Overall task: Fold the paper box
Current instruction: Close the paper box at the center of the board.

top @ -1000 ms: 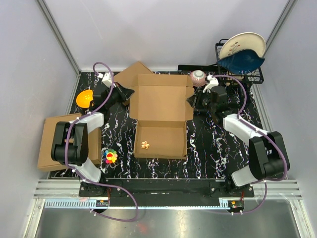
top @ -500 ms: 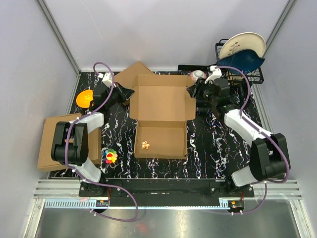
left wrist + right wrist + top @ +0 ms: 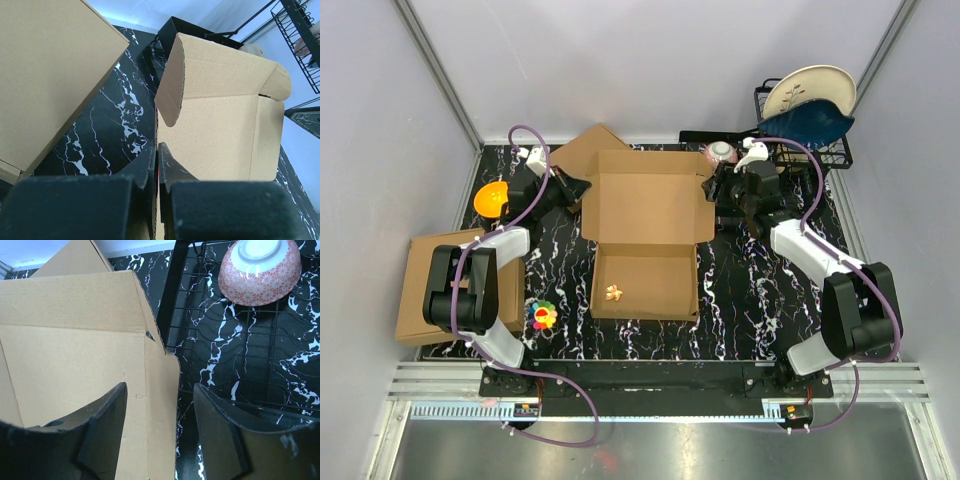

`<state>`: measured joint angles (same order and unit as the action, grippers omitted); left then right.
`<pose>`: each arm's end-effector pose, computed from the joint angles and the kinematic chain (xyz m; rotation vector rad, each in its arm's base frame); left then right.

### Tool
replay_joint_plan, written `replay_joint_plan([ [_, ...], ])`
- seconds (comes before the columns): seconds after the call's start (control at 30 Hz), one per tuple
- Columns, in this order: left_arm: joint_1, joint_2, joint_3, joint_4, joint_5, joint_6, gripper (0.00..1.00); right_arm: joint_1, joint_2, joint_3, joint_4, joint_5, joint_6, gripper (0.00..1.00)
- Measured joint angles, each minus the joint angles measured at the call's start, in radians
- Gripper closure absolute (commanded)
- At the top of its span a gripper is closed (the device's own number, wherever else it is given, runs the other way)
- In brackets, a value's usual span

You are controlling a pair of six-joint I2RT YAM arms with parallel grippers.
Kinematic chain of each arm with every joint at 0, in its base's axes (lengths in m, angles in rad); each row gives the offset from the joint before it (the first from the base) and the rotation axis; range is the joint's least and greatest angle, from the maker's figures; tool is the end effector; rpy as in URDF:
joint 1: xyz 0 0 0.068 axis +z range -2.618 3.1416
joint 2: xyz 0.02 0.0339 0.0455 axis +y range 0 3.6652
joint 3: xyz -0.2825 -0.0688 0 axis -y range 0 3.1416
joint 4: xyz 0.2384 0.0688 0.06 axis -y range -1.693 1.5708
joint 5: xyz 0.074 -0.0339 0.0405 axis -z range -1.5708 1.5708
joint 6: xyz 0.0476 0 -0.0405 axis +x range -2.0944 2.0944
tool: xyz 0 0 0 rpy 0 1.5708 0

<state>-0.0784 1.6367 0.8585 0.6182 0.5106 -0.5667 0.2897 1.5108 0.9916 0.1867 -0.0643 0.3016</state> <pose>0.3616 -0.0517 0.2524 -0.0458 1.7979 -0.9085 0.3390 0.1042 0.2896 -0.0327 1.9291 0.4598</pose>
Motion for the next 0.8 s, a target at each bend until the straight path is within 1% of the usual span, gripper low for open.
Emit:
replay_joint_plan([
  [0.23, 0.000, -0.008, 0.000, -0.010, 0.000, -0.001, 1.00, 0.000, 0.014, 0.000, 0.006, -0.004, -0.006, 0.41],
  [0.47, 0.000, -0.022, 0.000, -0.027, 0.000, 0.000, 1.00, -0.001, 0.086, 0.002, 0.010, -0.033, -0.005, 0.50],
  [0.57, 0.000, -0.028, 0.000, -0.036, 0.000, 0.003, 1.00, -0.001, 0.096, 0.002, 0.011, -0.036, -0.002, 0.50],
  [0.7, 0.000, -0.032, 0.000, -0.048, -0.002, 0.012, 1.00, -0.001, 0.096, 0.002, 0.035, -0.036, 0.007, 0.45],
  [0.8, 0.000, -0.032, 0.000, -0.050, -0.002, 0.017, 1.00, -0.001, 0.096, 0.002, 0.056, -0.036, 0.013, 0.46],
])
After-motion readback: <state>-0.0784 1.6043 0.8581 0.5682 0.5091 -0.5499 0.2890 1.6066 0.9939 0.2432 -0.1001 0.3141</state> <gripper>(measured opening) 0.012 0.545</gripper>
